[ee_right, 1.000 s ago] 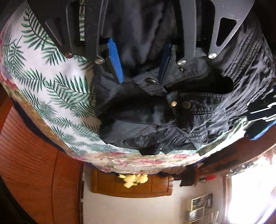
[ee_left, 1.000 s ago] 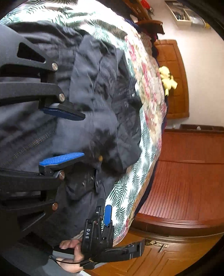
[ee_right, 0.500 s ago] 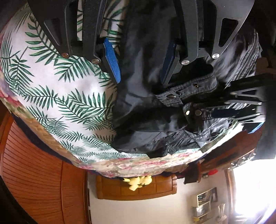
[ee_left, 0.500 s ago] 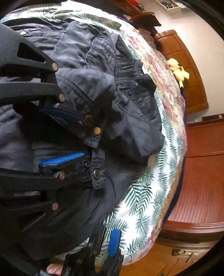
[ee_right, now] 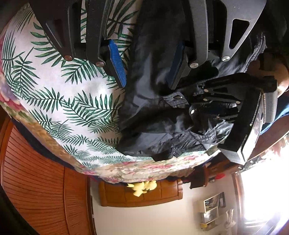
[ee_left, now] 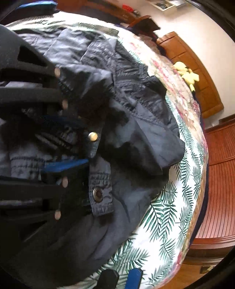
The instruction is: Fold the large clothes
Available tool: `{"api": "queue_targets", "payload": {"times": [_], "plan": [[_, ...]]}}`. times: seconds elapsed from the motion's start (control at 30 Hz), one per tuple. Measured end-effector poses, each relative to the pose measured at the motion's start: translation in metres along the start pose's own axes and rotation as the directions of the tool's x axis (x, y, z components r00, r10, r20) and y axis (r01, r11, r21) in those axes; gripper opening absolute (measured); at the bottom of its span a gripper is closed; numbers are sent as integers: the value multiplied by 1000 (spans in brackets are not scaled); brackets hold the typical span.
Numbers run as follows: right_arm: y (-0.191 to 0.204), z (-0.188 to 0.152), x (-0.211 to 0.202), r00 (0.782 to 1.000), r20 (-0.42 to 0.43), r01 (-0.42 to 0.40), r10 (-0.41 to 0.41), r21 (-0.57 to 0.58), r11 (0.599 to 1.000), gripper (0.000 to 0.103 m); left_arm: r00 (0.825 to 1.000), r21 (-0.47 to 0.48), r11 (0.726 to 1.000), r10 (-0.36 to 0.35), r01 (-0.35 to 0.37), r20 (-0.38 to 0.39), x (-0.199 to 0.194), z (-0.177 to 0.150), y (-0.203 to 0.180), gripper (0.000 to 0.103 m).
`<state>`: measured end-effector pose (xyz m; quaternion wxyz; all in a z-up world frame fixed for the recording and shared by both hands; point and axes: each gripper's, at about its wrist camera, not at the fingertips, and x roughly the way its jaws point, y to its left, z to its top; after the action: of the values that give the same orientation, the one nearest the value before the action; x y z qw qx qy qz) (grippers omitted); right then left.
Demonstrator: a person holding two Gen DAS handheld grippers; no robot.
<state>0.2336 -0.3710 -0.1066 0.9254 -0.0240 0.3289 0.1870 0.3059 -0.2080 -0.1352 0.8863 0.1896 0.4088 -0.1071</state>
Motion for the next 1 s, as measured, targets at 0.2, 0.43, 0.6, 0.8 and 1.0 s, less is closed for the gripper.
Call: {"api": "queue_targets", "payload": {"times": [0.2, 0.43, 0.6, 0.8, 1.0], "plan": [[9, 4, 7, 1000, -10, -1, 1, -16, 1000, 50, 996, -51, 999, 11, -7, 92, -35, -2, 37, 0], [26, 9, 22, 1000, -27, -3, 1, -55, 998, 49, 977, -140, 987, 99, -73, 188, -87, -9, 107, 0], [43, 18, 32, 1000, -20, -13, 12, -68, 998, 49, 974, -186, 975, 156, -125, 164, -94, -32, 149, 0], [66, 30, 48, 999, -16, -36, 35, -79, 996, 49, 975, -228, 965, 167, -132, 144, -96, -61, 175, 0], [89, 33, 75, 998, -49, -34, 28, -132, 991, 49, 983, -282, 959, 58, -6, 177, -105, -94, 182, 7]]}}
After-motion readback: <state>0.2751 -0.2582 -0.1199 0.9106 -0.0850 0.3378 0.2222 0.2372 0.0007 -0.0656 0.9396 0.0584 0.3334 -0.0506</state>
